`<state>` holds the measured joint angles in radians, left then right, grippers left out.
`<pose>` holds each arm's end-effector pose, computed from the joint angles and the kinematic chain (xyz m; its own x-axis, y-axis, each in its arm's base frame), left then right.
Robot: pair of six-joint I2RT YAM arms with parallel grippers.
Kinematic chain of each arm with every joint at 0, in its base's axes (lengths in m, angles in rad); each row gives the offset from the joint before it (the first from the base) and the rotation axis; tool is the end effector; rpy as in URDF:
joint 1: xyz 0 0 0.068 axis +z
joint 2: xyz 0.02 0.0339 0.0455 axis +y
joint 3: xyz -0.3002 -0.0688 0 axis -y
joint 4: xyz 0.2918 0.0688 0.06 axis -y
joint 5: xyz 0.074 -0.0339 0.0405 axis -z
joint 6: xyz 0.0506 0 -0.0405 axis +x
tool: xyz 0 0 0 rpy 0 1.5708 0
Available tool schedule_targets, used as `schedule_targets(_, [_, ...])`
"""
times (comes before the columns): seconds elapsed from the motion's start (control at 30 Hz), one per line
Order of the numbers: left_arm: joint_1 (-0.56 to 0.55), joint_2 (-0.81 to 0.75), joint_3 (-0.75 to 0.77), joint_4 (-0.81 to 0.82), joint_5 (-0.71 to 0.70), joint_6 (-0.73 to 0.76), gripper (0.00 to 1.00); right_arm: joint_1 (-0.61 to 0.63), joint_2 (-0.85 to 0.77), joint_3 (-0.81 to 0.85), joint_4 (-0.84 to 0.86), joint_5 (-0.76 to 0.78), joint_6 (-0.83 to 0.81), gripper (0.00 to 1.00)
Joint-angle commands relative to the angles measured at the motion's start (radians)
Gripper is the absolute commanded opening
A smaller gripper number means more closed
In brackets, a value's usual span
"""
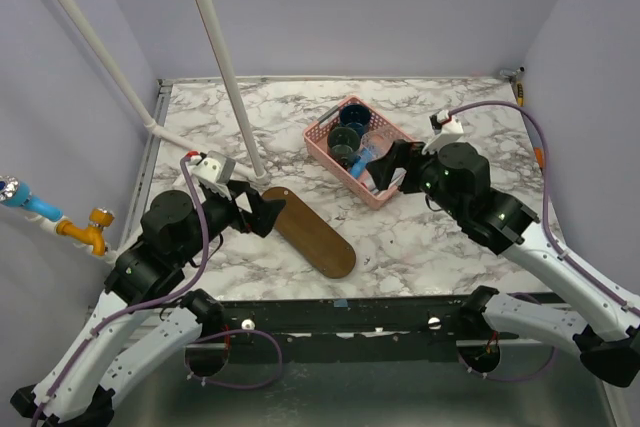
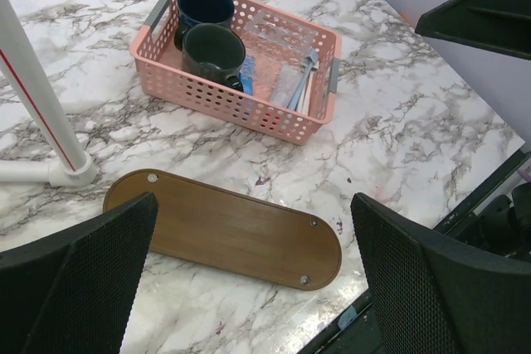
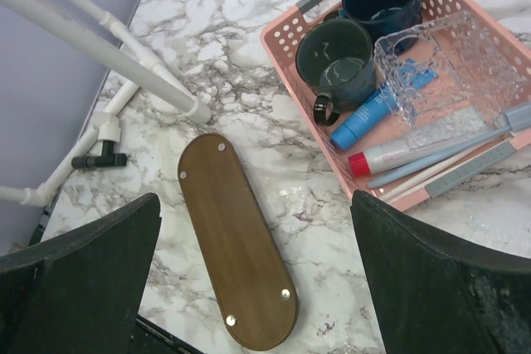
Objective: Prepare toiletry sets of a toothbrush and toothpaste on the tray
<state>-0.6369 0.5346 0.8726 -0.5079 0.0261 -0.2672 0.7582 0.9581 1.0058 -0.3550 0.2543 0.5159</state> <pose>0.1117 -0.0842 0.3988 -0.2935 -0.1112 -0.9495 0.5575 0.7869 -0.2645 0.1926 0.1648 0.3957 -0.4335 0.2471 -0.8666 -0.3191 0.8573 0.4040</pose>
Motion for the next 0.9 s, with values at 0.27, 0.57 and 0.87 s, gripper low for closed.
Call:
schedule_targets(0.27, [0.003,-0.064,-0.028,0.037,0.001,0.036,0.99,0.004,0.132,0.12,-0.147,0.126,0.051,1.0])
schedule_targets(0.57, [0.003,-0.077,-0.03,0.022,-0.056,0.03,0.99,0.004,0.227,0.162,-0.22,0.258,0.188,0.98])
schedule_targets(0.87, [0.003,-0.098,-0.041,0.031,-0.065,0.023,0.99,-0.052,0.4,0.212,-0.302,0.254,0.308,0.87])
